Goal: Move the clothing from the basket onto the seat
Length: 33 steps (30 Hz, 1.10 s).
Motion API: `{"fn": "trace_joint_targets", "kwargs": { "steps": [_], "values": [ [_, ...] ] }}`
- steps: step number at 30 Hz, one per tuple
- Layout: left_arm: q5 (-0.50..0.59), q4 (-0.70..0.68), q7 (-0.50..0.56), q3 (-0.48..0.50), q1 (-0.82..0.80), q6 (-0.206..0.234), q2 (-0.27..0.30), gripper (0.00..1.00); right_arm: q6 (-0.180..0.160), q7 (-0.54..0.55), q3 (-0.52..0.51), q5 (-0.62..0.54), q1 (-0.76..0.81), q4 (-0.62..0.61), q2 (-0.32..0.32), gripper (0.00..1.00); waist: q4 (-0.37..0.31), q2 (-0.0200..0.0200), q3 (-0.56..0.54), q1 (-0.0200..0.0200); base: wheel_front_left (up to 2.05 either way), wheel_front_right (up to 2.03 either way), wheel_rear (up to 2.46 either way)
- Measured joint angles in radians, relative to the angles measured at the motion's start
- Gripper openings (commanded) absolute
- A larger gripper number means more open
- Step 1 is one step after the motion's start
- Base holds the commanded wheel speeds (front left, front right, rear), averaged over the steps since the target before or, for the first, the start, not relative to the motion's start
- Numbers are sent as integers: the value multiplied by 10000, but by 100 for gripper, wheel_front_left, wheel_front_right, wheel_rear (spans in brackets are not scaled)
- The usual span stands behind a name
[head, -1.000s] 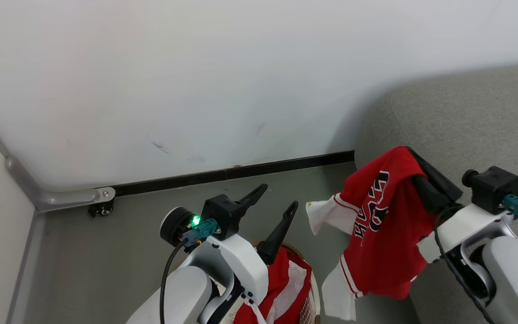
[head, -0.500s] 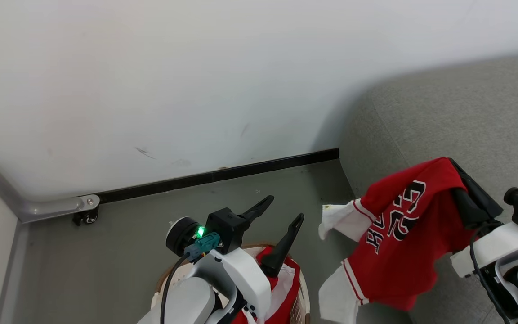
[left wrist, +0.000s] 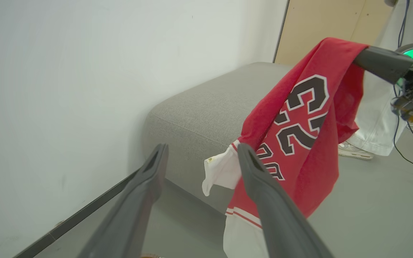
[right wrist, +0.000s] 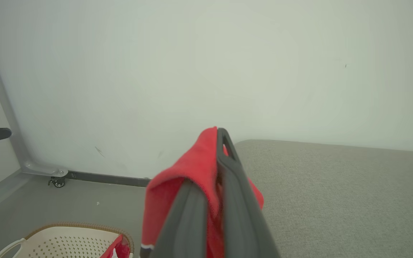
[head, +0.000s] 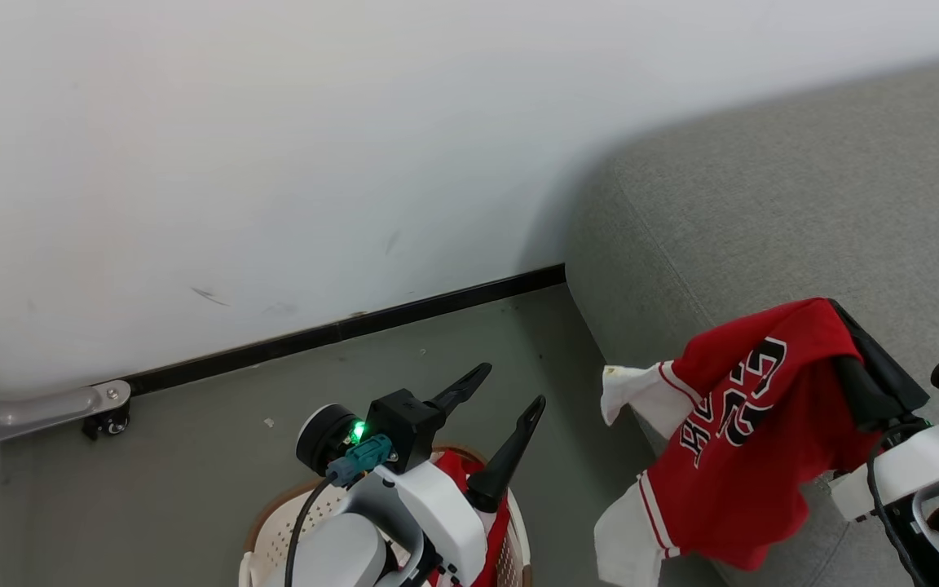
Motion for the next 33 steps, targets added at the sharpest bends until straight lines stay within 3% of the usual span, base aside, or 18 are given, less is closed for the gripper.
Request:
{"fn": "trace_joint_targets", "kwargs": {
  "steps": [9,17,26,33],
  "values": [
    [29,-58,-56,25,79,92,130,100,0,449,821,683,-135,-31,-140,0,-419,0,130,0,0,0,0],
    [219,-399,-54,234,78,368,378,100,0,976,1039,1597,-2145,368,-554,0,-525,0,586,0,0,0,0],
    [483,-1018,71,497,-25,690,654,100,0,1666,136,2575,-5002,1360,-1114,0,-517,0,1214,-1,0,0,0],
    [711,-1528,339,545,-402,798,800,100,0,1990,-581,2671,-6530,2468,-1747,0,-469,0,1803,0,0,0,0]
  ]
}}
